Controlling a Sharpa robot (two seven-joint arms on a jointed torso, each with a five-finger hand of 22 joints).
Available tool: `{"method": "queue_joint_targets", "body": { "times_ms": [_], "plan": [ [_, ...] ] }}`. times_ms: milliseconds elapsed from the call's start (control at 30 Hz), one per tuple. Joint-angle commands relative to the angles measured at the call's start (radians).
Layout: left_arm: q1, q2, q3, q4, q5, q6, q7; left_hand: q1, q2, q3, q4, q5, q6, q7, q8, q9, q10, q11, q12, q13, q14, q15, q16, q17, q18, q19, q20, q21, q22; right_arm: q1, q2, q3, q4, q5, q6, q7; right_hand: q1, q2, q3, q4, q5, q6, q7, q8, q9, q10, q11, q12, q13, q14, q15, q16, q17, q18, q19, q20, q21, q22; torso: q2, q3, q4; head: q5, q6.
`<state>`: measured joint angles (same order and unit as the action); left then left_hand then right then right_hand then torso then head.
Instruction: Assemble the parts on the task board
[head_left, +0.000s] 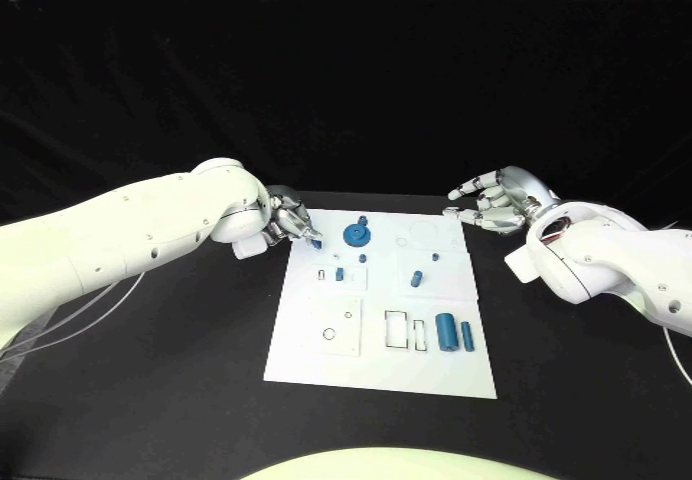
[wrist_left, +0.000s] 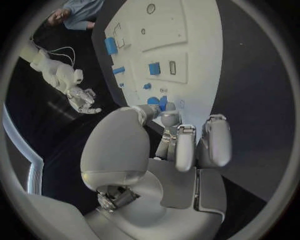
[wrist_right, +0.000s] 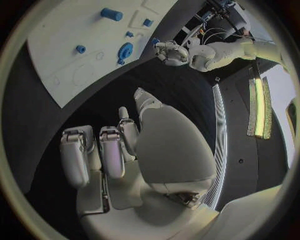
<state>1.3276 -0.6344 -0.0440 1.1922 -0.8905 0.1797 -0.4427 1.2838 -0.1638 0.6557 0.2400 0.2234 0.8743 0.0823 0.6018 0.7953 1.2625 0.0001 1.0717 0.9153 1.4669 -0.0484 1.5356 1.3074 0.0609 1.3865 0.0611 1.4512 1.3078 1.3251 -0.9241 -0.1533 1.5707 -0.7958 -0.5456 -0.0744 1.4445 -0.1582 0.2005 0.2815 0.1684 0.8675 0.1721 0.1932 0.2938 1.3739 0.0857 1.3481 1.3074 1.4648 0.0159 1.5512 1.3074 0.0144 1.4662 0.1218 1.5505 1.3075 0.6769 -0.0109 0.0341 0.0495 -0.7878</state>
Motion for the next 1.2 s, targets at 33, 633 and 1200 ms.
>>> {"method": "queue_joint_targets", "body": {
  "times_ms": [33,633,1200],
  "plan": [
    [0.0,-0.016,0.001,0.039,-0.011,-0.059,0.032,-0.009,-0.005,0.152,-0.144,0.004,0.009,-0.005,0.006,0.01,0.011,0.0,0.008,0.004,0.088,-0.007,0.005,0.215,-0.006,0.011,-0.002,0.005,0.047,-0.001,-0.001,0.0,0.001,-0.002,0.004,0.013,-0.01,0.002,0.006,0.001,0.003,-0.006,0.0,0.004,-0.001,0.003,0.0,0.006,0.037,0.09,-0.006,-0.005,0.199,-0.008,0.094,-0.01,-0.003,0.249,-0.004,0.001,0.0018,0.0,-0.003],
    [-0.055,-0.091,-0.016,0.198,-0.215,-0.14,0.086,-0.032,-0.036,0.213,-0.172,0.011,0.028,-0.01,0.012,0.013,0.032,-0.005,0.02,0.019,0.09,-0.012,0.008,0.22,-0.012,0.031,-0.007,0.02,0.072,-0.002,-0.006,-0.001,0.003,0.0,0.004,0.014,-0.013,0.003,0.006,0.002,0.003,-0.007,0.0,0.005,-0.002,0.003,0.0,0.006,0.037,0.09,-0.006,-0.005,0.199,-0.008,0.094,-0.01,-0.003,0.249,-0.002,-0.0008,0.0018,0.003,-0.007],
    [-0.076,-0.093,-0.022,0.231,-0.32,-0.181,0.11,-0.037,-0.044,0.224,-0.176,0.014,0.034,-0.012,0.013,0.013,0.04,-0.007,0.026,0.025,0.091,-0.013,0.01,0.222,-0.014,0.038,-0.008,0.025,0.081,-0.004,-0.007,-0.001,0.004,0.0,0.005,0.014,-0.013,0.003,0.006,0.002,0.003,-0.007,0.0,0.005,-0.002,0.003,0.0,0.006,0.037,0.09,-0.006,-0.005,0.199,-0.008,0.094,-0.01,-0.003,0.249,-0.001,0.0011,0.0013,0.006,-0.009]
  ]
}}
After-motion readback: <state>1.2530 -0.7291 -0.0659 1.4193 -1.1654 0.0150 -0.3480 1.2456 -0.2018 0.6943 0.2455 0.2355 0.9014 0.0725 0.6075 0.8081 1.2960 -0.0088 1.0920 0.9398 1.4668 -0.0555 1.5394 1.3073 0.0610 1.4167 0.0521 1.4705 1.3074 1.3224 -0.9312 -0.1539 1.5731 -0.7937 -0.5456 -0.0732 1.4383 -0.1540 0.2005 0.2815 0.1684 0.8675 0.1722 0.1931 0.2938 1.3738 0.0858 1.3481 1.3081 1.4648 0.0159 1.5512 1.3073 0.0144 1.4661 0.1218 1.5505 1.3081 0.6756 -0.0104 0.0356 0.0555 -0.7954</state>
